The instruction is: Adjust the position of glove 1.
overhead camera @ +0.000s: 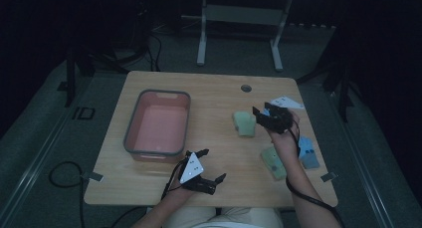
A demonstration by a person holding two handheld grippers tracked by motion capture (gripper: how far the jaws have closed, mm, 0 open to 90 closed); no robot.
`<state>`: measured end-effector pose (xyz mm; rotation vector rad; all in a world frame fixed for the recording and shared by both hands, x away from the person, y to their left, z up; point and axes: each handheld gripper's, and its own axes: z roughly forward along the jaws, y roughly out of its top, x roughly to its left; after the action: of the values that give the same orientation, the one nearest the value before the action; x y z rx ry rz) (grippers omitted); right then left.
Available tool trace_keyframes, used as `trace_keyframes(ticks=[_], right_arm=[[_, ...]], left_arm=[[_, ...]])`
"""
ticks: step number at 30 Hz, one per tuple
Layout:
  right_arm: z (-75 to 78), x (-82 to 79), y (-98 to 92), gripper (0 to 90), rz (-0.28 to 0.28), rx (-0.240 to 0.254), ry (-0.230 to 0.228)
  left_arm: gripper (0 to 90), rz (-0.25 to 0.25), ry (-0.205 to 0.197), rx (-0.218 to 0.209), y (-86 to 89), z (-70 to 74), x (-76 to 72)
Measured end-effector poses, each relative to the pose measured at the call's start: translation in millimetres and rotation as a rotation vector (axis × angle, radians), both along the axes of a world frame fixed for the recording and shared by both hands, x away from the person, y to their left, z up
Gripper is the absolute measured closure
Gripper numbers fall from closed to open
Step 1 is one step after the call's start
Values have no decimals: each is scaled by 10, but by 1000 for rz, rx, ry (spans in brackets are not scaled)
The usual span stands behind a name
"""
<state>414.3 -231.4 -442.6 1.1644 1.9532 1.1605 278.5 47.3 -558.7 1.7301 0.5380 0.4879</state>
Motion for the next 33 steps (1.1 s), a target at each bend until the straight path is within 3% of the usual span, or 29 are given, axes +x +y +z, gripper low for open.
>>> trace_keyframes(ticks=[8, 12, 16, 25, 28, 33], right_arm=[[-299, 295, 157, 587, 45, -19, 79], [-454, 432, 225, 594, 72, -58, 118], [-607, 532, 263, 571, 60, -93, 152], [-940, 718, 286, 595, 22, -140, 287], [-983, 730, 296, 601, 9, -155, 300], [-980, 740, 341, 777, 21, -189, 332]], left_arm=[[9, 0, -1, -3, -2, -1, -1], [9, -1, 0, -5, -1, -1, 0], [9, -1, -2, -2, 0, -1, -2], [9, -6, 2, -7, 0, -1, -1], [9, -5, 3, -7, 0, -1, 0], [9, -3, 5, -9, 2, -2, 1]])
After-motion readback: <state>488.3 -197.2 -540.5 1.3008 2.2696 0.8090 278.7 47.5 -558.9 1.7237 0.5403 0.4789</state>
